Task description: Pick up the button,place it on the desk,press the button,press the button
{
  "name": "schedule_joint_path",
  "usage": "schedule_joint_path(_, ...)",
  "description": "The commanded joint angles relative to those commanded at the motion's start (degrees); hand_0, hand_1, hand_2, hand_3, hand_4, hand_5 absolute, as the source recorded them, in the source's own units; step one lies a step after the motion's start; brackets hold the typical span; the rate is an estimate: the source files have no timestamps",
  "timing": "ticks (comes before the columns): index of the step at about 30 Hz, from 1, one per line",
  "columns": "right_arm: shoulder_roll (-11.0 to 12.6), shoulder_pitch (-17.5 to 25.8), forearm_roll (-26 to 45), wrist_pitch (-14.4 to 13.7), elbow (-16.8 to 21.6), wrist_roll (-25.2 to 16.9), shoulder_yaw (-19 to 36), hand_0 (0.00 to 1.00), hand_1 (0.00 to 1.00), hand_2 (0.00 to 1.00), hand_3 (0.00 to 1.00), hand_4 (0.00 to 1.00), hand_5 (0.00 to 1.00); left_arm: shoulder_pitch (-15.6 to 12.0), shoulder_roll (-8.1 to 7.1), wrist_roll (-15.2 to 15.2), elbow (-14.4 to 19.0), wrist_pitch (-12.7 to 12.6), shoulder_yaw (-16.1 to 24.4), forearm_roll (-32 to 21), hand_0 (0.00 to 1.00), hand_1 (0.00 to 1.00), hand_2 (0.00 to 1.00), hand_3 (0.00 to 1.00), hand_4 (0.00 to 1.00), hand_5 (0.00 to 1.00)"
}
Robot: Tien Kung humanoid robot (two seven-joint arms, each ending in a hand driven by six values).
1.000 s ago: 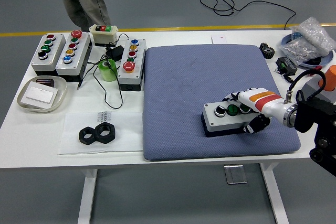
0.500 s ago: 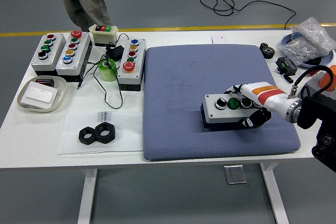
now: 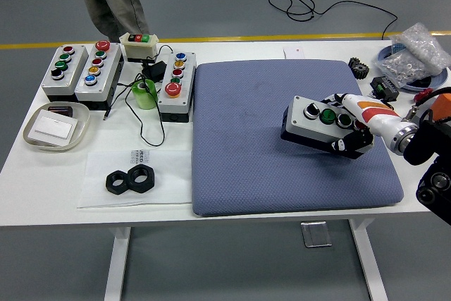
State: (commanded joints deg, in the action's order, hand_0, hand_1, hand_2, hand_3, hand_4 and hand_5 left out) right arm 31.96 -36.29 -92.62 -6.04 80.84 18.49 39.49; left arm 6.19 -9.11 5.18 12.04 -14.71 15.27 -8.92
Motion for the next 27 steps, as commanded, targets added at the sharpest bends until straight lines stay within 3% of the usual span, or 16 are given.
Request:
schedule_joint_path(13,-1.91,-1.34,0.10,0.30,-2.62,7.56,1.49,0.177,0.282,0.388,0.597,0.643,0.215,0.23,-0.01,0.05,-0.08,-0.04,-0.06,-0.18,0.727,0.829,0.877,0.830,0.641,0.998)
schedule_joint_path(27,-4.20,-2.47,-1.88,-0.37,-7.52,8.80,0.92,0.160,0.266,0.375,0.594,0.648,0.273,0.46,-0.01,0.12,-0.05,0.03,-0.38,-0.69,0.730,0.829,0.877,0.830,0.643,0.998)
